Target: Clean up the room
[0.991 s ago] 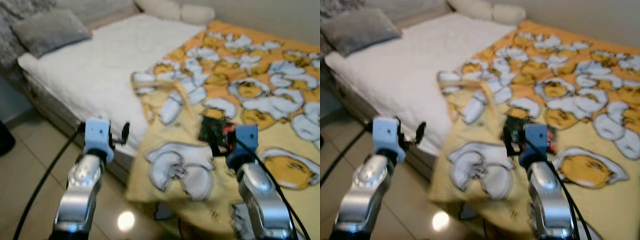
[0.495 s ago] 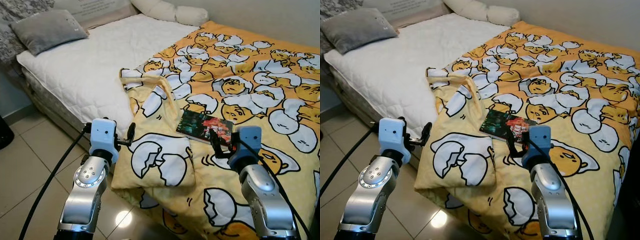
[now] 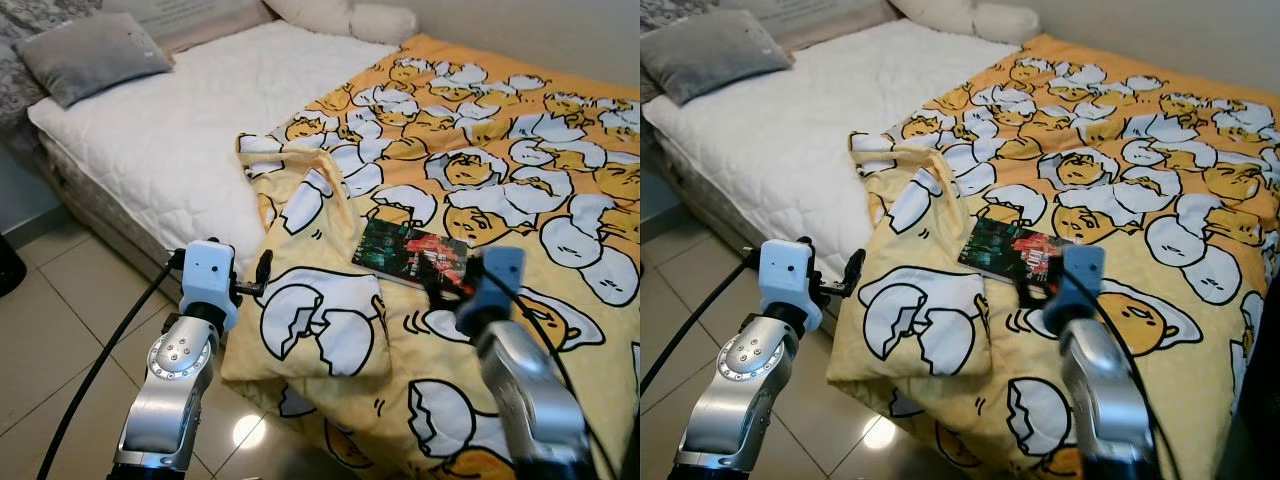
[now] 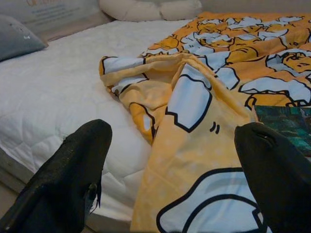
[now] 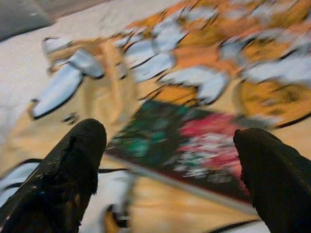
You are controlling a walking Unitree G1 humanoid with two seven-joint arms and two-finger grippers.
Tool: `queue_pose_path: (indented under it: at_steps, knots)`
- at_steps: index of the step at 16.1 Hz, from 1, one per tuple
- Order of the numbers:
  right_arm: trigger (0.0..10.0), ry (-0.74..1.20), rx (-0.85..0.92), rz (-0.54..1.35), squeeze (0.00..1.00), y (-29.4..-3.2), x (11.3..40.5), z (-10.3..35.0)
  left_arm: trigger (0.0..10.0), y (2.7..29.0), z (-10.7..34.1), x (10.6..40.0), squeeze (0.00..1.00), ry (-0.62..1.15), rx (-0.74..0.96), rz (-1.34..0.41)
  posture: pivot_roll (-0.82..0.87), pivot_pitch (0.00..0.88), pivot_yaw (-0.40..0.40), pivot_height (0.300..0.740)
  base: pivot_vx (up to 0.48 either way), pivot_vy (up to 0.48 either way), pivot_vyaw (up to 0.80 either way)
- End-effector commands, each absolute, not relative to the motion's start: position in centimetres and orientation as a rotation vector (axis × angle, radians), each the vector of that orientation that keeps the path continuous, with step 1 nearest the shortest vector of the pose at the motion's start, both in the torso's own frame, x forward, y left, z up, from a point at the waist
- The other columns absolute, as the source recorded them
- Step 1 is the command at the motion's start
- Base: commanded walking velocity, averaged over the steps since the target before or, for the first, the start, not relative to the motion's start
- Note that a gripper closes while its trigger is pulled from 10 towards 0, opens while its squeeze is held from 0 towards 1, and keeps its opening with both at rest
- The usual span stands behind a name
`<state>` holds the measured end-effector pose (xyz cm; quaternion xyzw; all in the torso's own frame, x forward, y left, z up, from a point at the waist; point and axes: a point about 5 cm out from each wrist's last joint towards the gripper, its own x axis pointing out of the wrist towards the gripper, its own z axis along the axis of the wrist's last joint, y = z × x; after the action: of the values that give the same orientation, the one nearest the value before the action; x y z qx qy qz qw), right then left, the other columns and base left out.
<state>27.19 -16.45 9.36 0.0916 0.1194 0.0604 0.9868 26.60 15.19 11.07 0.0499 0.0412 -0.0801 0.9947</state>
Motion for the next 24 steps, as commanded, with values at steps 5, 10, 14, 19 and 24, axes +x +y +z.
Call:
queue_pose_path:
  at_steps: [5,10,14,19,24]
  knots:
    - [10.0,0.453,0.601,0.164,0.00,-14.9,29.6,6.5,10.0,14.5,11.3,26.7,1.00,0.087,0.170,-0.298,0.00,0.000,0.052,0.740,0.000,0.000,0.00]
    - [10.0,0.616,0.773,0.036,0.00,-14.7,32.0,4.0,10.0,14.0,10.8,25.5,1.00,0.132,0.255,-0.442,0.04,0.000,0.041,0.740,0.000,0.000,0.00]
    - [10.0,0.536,0.927,-0.108,0.00,-15.8,33.5,4.2,10.0,14.2,10.1,24.7,1.00,0.195,0.304,-0.582,0.05,0.000,0.050,0.740,0.000,0.000,0.00]
    - [10.0,0.517,0.938,-0.235,0.00,-17.1,33.4,3.5,10.0,15.3,10.2,24.7,1.00,0.205,0.338,-0.589,0.05,0.000,0.055,0.740,0.000,0.000,0.00]
    - [10.0,0.489,1.022,-0.322,0.00,-18.2,32.8,2.7,10.0,14.8,10.2,24.4,1.00,0.205,0.341,-0.624,0.06,0.000,0.060,0.740,0.000,0.000,0.00]
